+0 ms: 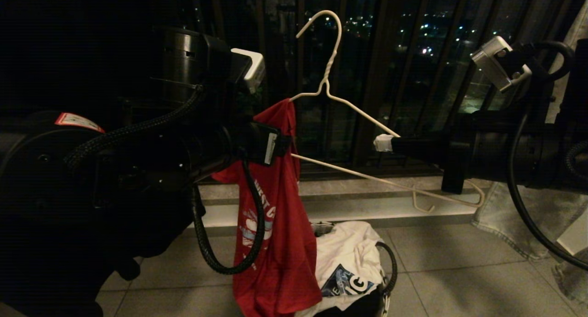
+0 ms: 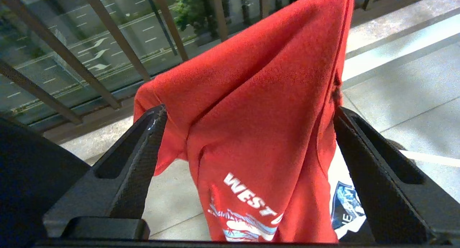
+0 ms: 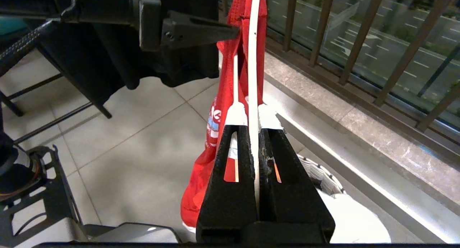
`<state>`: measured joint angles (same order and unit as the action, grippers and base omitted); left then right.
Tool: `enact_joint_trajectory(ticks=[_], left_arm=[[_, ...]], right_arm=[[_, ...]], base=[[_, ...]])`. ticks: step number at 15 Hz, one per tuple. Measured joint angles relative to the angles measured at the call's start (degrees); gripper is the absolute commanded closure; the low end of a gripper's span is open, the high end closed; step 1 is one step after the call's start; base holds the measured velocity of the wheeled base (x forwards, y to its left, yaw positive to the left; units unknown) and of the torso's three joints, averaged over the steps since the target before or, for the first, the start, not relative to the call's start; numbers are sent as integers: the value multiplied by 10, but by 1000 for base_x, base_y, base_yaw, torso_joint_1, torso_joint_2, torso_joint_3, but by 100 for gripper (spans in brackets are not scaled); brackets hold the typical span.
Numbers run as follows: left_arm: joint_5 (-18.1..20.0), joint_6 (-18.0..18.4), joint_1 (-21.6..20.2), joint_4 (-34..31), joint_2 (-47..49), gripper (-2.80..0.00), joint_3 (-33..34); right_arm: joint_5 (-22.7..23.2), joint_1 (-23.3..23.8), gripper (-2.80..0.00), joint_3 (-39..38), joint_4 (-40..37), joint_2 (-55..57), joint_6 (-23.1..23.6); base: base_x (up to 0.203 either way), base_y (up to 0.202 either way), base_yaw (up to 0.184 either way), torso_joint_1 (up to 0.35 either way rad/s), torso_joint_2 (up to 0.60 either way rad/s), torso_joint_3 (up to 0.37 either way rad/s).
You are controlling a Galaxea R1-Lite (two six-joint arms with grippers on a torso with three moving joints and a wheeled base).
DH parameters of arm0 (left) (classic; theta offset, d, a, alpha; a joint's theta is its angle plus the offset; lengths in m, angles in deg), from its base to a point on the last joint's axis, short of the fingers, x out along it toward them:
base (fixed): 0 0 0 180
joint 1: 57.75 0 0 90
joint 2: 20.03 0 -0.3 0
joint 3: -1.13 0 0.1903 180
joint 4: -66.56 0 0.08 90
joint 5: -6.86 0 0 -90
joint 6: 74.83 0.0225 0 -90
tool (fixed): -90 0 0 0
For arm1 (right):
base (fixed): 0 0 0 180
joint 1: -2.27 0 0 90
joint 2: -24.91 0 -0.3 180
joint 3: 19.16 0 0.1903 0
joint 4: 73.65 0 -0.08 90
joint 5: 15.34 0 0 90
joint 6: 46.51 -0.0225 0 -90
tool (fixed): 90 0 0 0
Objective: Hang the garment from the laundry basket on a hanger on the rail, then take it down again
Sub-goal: Hang the clothes on the clothes rack
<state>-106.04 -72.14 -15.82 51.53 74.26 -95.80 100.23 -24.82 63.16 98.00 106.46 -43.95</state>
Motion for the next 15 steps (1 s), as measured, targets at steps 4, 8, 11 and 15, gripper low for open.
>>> enact_joint_trajectory(ticks=[4,8,11,15], left_arm=[[-16,17,-9,1,-1,-280,1],[-29,25,-13,3,3,-280,2],[-31,24,-13,4,9,-280,-1],[-32,25,-12,4,16,-280,-4]], right_arm=[[0,0,0,1,0,0,0],[0,0,0,1,0,0,0],[0,0,0,1,0,0,0],[0,1,0,1,0,0,0]], base=[[0,0,0,0,0,0],[0,0,0,0,0,0],[0,0,0,0,0,0],[0,0,0,0,0,0]])
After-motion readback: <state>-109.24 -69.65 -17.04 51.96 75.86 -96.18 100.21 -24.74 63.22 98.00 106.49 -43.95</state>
